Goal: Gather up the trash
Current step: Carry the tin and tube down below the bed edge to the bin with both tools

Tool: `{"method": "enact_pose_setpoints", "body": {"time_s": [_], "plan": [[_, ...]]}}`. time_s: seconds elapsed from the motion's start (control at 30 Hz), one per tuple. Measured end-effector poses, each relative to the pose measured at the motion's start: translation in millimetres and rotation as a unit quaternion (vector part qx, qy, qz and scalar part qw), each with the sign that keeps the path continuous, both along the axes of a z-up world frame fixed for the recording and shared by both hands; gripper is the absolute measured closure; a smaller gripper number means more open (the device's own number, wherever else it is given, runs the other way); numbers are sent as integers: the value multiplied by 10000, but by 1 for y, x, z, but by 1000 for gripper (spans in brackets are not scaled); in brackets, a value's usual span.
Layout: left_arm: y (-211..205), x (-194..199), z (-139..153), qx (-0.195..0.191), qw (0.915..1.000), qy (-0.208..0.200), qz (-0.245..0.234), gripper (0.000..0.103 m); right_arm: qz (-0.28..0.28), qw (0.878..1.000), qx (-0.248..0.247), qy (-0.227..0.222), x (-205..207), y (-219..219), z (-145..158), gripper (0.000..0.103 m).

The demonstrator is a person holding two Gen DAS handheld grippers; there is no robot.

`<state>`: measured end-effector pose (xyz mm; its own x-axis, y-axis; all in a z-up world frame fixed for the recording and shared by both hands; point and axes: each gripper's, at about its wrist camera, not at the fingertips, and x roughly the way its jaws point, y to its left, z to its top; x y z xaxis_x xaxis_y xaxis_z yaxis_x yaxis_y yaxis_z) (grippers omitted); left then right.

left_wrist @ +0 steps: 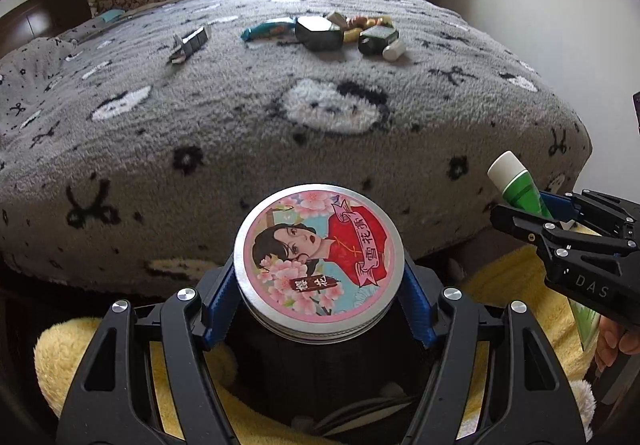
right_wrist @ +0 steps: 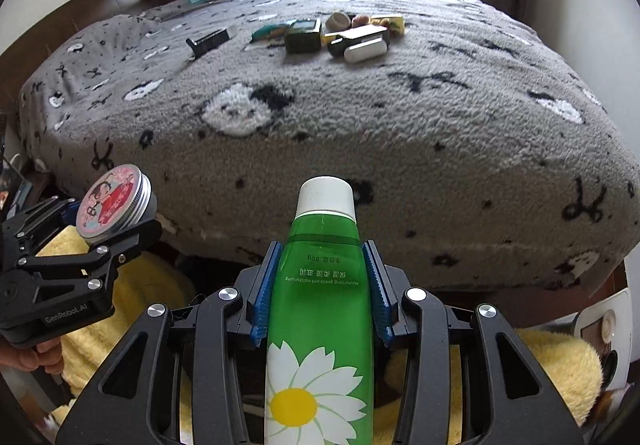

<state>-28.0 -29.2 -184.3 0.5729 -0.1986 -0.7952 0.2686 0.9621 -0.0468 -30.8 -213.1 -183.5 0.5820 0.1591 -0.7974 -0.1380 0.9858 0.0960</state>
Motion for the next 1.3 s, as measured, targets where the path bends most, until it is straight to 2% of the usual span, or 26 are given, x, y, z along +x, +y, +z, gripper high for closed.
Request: {"method": "enact_pose_setpoints", "body": {"time_s": [0.43,0.6,0.8,1.07,1.1,1.13,1.17,1.2,1.23,1.3], "plan": [[6,-1,-84,163,9934,1133,-121,37,184,9951,113,963,12,15,-66,61],[9,2,-107,48,9882,1519,-217,37,168,9909,239,1312,17,16,-88,61],[7,6,-125,0,9816,1881,-320,37,132,9850,356,1681,23,17,-108,61],[-2,12,-135,75,9757,2132,-504,36,101,9813,417,1877,33,20,-121,60],[-4,14,-138,65,9748,2171,-516,36,93,9814,424,1871,33,20,-121,59],[-4,14,-141,44,9742,2197,-524,35,89,9814,464,1859,34,21,-121,53],[-5,16,-145,30,9743,2192,-521,29,86,9817,483,1840,35,19,-119,50],[-4,16,-144,29,9749,2169,-511,23,75,9822,487,1813,35,19,-117,42],[-6,23,-145,29,9754,2144,-517,22,63,9827,500,1783,35,19,-115,38],[-5,23,-139,12,9760,2110,-535,17,30,9838,499,1721,36,19,-111,38]]}}
